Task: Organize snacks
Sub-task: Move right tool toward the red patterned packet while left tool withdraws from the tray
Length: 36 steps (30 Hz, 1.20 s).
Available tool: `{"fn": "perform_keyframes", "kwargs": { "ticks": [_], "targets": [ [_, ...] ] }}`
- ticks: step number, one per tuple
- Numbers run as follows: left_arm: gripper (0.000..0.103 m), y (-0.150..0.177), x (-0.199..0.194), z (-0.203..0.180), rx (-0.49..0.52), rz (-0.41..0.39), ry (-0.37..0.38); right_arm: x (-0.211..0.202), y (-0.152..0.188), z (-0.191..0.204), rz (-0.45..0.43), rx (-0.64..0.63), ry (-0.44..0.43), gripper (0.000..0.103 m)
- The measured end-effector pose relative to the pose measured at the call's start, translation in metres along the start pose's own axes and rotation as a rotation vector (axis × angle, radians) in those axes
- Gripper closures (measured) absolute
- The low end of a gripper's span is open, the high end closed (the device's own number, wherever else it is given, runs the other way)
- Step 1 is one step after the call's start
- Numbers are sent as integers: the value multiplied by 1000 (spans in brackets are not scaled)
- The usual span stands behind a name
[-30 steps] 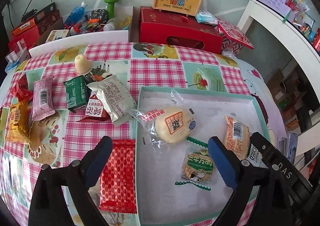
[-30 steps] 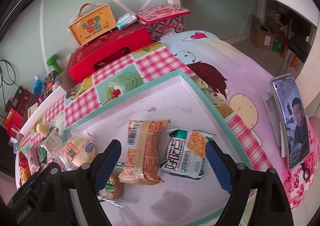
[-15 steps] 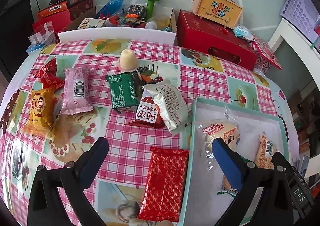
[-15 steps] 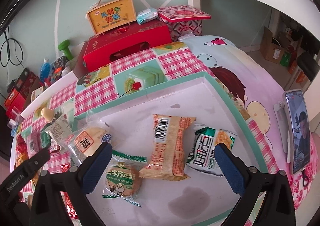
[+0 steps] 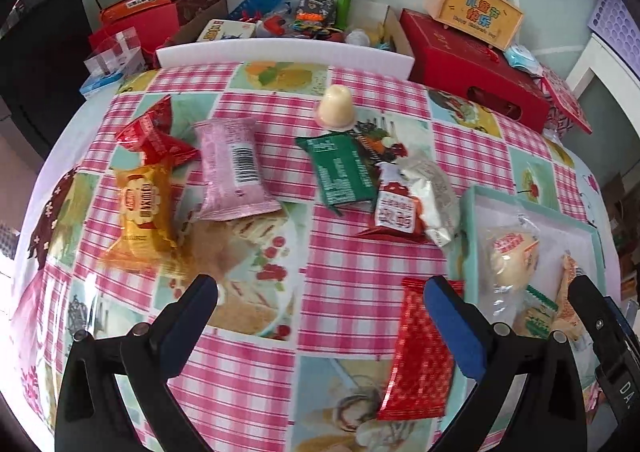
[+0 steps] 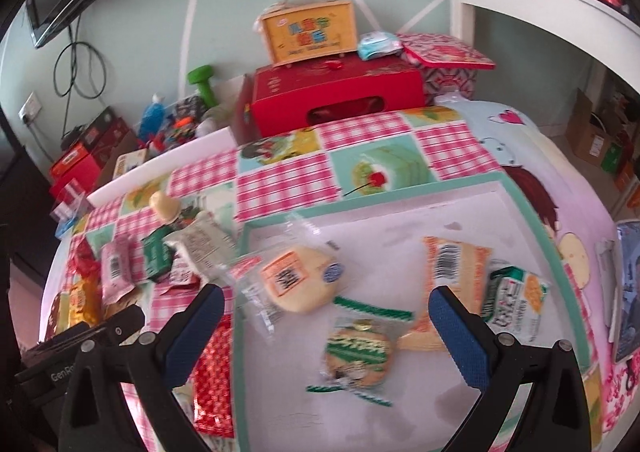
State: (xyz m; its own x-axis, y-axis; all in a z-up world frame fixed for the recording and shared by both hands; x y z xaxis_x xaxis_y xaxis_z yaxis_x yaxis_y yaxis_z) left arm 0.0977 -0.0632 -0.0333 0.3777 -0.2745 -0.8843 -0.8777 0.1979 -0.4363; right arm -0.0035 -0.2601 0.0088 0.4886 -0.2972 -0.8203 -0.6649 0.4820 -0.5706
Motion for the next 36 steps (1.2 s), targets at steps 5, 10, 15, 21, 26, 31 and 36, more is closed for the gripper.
{"fn": "perform_keyframes", "kwargs": {
  "ticks": [5,10,15,21,26,31,36],
  "targets": [
    [0,1,2,35,-75,27,13,6,14,38,38,-51,-67,0],
    [0,4,3,51,-111,43,23,13,31,75,90,-106,-135,0],
    [0,10,6,60,-135,68,19,23,49,101,132,-179,-141,0],
    [0,16,13,68,-160,103,6,31,62,117,166,-227,-140,0],
    [0,16,15,77,-179,106,-20,30,68,127,173,-257,-156,7],
    [0,17,14,78,-184,104,-18,31,74,134,185,-283,-162,15],
    [0,16,16,78,-184,107,-20,39,83,134,224,-303,-138,17]
  ]
}}
Point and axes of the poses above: each gripper's, at about its wrist camera, not at the fingertips, and x roughly the way its jaws point, z to its left, y to its underside, the point moved 7 cm from there along x, roughly the way its jaws point, and after that the axes turned 6 degrees about y, right-handed, at the moved point
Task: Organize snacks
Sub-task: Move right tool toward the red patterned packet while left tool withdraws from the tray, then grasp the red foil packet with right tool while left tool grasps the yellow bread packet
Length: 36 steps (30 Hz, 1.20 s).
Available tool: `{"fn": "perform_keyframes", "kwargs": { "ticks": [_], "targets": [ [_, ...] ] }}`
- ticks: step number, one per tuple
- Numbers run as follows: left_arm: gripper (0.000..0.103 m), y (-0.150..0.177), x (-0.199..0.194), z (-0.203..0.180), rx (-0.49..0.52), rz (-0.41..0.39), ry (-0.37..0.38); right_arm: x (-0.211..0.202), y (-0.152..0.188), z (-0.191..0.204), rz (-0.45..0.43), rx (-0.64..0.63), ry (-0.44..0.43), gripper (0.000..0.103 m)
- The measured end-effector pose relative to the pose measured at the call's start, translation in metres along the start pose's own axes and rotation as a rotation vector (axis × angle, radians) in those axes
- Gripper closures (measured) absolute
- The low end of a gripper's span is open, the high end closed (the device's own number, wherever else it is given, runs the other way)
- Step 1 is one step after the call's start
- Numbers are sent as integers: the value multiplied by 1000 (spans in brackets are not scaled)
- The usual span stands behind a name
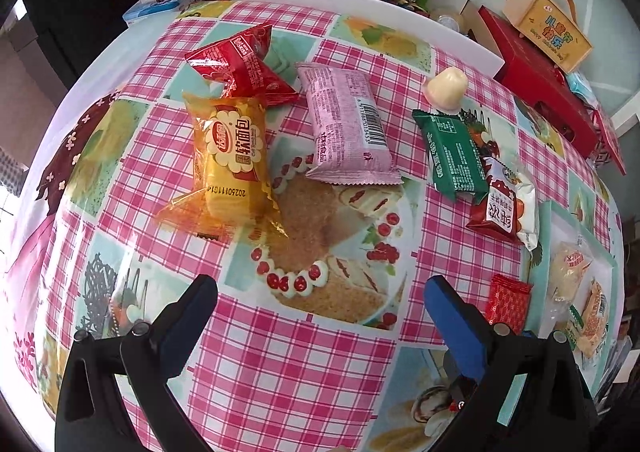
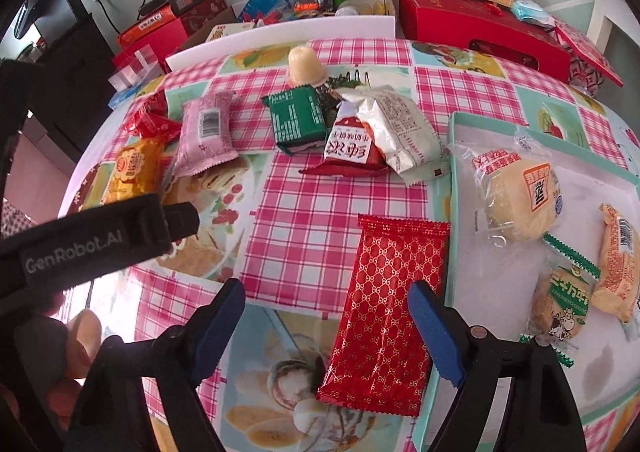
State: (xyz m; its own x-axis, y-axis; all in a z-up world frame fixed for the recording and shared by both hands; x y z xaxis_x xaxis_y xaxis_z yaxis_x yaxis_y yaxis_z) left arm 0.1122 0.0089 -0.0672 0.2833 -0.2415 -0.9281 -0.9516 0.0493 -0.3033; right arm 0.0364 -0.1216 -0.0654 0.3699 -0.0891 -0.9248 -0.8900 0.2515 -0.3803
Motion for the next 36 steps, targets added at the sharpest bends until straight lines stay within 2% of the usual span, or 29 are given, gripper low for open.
{"fn": "perform_keyframes", "kwargs": {
  "ticks": [3,20,25,32,36],
  "targets": [
    [0,-1,1,0,-1,0,-3,8,3,0,30,-6,17,18],
    [0,-2,-3,5,-24,-11,-3,17,7,11,32,-130,157,16],
    [0,-3,-4,7,-35,-15,-2,15,8,14,30,-140,148,16],
    [0,-3,-6,7,-41,-20,-1,11,8,30,12,-150,77,16],
    [0,-4,-7,9,-51,-22,-1,3,5,29,-4,-110,22,20]
  ]
}}
Point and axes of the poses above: each gripper's, at about its wrist camera, not at the fingertips, and x roughly the way its jaws point, z to its left, y to its underside, the point moved 7 cm from there along x, roughly the way its jaws point, and after that the axes turned 6 degrees about y, right-handed, at the moved point
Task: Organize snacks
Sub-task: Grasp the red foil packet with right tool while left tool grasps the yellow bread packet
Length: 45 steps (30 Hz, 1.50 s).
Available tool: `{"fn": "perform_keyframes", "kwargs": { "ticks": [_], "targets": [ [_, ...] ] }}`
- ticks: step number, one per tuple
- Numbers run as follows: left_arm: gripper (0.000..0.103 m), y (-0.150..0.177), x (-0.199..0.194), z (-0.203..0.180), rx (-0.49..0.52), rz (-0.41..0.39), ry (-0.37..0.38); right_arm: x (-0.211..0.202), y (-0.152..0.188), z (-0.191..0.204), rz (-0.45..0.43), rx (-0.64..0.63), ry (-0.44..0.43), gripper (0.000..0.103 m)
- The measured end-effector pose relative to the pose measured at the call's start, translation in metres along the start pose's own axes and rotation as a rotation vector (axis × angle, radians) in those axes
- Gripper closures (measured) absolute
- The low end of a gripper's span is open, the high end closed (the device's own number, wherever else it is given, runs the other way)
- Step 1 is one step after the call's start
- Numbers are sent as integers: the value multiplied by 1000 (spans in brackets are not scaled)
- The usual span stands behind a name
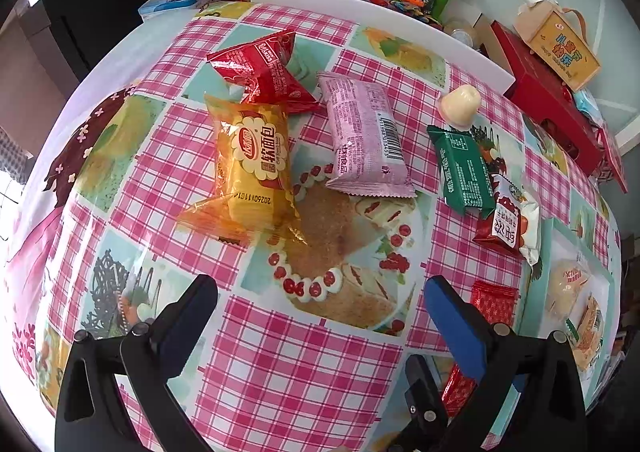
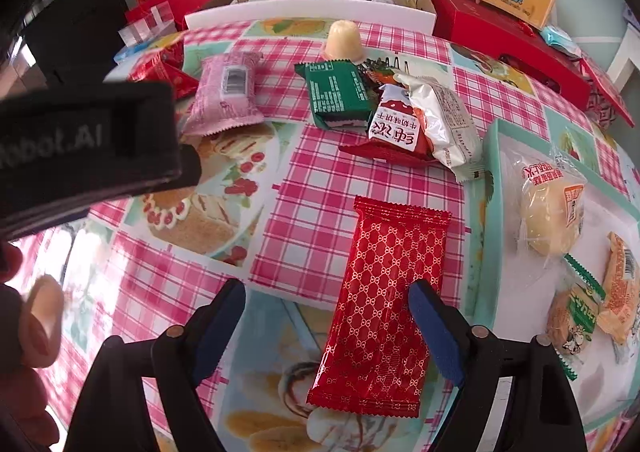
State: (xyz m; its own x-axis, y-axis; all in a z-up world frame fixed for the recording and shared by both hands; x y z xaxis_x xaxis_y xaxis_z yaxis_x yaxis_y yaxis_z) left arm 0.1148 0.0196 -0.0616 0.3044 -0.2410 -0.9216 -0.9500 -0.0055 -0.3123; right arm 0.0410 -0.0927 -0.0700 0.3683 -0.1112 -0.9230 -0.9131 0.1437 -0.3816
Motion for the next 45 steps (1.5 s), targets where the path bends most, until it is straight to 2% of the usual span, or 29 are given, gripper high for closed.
{"fn": "perform_keyframes", "kwargs": {
  "ticks": [6,9,16,18,21,24,28,33,36,38,40,41,43,45],
  "targets": [
    [0,-2,-2,4,-11,-7,9,-6,-7,-18,-47,32,72,23],
    [0,-5,-5,9,-28,-16,16,2,-7,-28,-13,64,78,23],
    [0,-12,-7,24,-79,-22,27,18,-2,-27,56,77,38,26],
    [0,-15,-7,26,-85,-23,37,17,-1,-24,53,75,22,32],
    [0,-22,-8,30,-96,-33,45,16,-1,-22,47,73,16,36],
    [0,-31,-6,36,-108,-46,28,17,-3,-24,38,66,49,43],
    [1,-45,-4,41,-91,-80,-7,21,-8,-28,27,62,86,46],
    [1,-56,1,44,-57,-104,-47,26,-13,-34,22,64,94,50],
    [11,-56,6,42,-43,-100,-36,26,-16,-37,16,70,100,54],
    [28,-56,11,38,-35,-93,-28,25,-17,-38,11,69,105,55],
    [39,-55,15,37,-25,-83,-29,24,-15,-38,10,71,104,55],
    [49,-54,16,36,-21,-81,-32,24,-16,-38,10,71,104,55],
    [58,-53,18,38,-18,-76,-36,26,-17,-39,8,73,104,55],
    [64,-53,17,38,-15,-83,-38,23,-14,-39,6,74,103,55]
  ]
}}
Point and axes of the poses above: each gripper's, at about its wrist camera, not at the fingertips, and x roughly the way its jaws point, z to its left, y to its underside, the point moved 7 cm from there along x, roughly the way its jaws point, and after that the axes turned 6 degrees about y, right-handed, at the moved point
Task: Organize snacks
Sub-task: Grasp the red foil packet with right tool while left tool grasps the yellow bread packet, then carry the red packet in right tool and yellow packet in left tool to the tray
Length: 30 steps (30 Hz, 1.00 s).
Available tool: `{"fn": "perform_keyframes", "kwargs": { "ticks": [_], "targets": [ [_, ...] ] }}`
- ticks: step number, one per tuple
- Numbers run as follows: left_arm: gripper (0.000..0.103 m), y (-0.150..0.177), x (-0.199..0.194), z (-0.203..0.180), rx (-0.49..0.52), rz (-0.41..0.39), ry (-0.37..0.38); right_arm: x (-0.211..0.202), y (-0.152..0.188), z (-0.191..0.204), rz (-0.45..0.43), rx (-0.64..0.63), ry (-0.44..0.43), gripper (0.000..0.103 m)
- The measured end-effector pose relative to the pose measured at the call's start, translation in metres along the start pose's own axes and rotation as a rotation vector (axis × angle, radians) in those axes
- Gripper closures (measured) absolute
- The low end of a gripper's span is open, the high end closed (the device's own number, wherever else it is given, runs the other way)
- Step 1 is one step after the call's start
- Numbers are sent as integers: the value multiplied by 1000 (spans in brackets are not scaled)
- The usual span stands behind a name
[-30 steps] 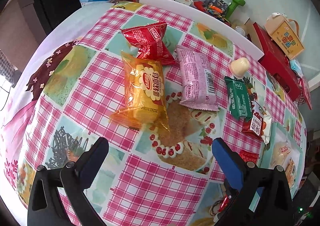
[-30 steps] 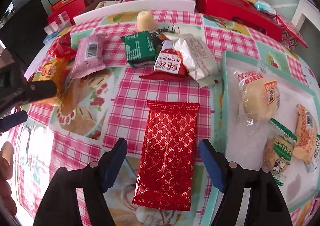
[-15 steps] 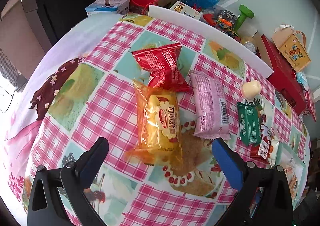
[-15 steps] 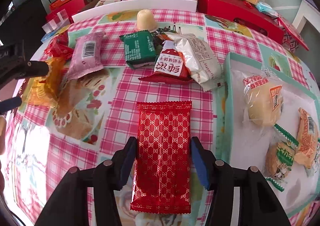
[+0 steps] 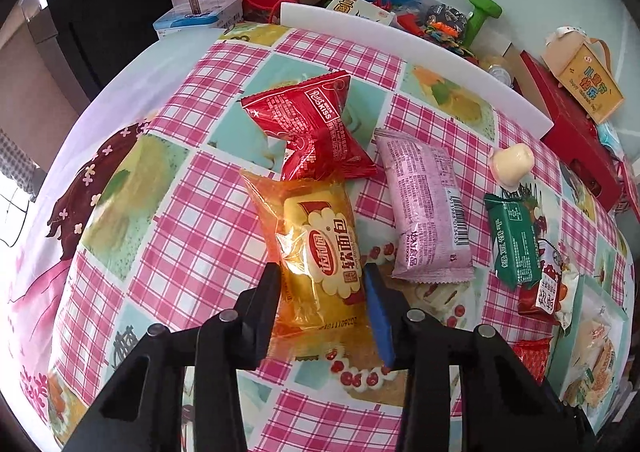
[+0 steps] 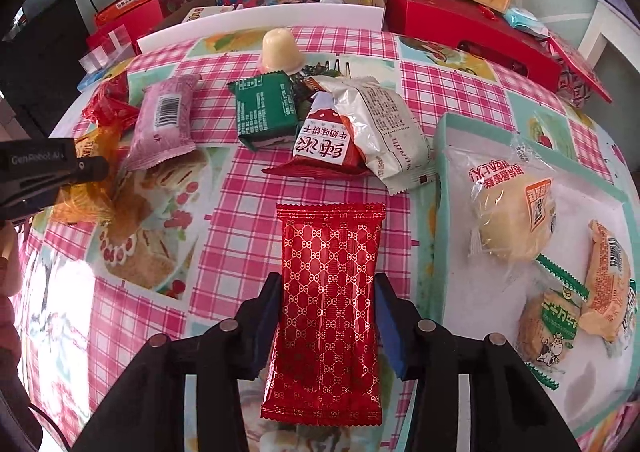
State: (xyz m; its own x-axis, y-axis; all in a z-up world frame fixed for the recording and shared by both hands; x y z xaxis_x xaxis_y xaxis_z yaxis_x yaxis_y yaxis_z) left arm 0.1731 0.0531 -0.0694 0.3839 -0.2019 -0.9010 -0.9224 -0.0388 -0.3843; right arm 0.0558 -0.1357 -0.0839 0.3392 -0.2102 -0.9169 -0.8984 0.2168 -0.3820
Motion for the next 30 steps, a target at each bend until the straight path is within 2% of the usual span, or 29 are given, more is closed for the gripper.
{"fn": "perform_keyframes", "kwargs": {
  "ticks": [11,30],
  "targets": [
    [66,9,-14,-11,0,3,36,-13,-1,-1,-26,12,-12,56],
    [66,20,-46,-56,111,-45,97,-31,-2,-18,-51,62,-25,56]
  ]
}}
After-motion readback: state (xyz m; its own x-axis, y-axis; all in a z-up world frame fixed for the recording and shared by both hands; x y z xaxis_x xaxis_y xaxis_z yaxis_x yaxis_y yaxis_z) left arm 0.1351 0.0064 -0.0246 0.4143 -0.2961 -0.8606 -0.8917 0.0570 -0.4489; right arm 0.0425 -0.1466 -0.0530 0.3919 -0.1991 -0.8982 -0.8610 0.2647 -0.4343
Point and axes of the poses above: each gripper's, at about its wrist camera, not at the fingertips, and x roughly the way its jaws point, z to its left, y to its underside, the point moved 7 cm from there along x, roughly the way its jaws point, and after that the axes turned 6 degrees about y, right-handed, at the moved point
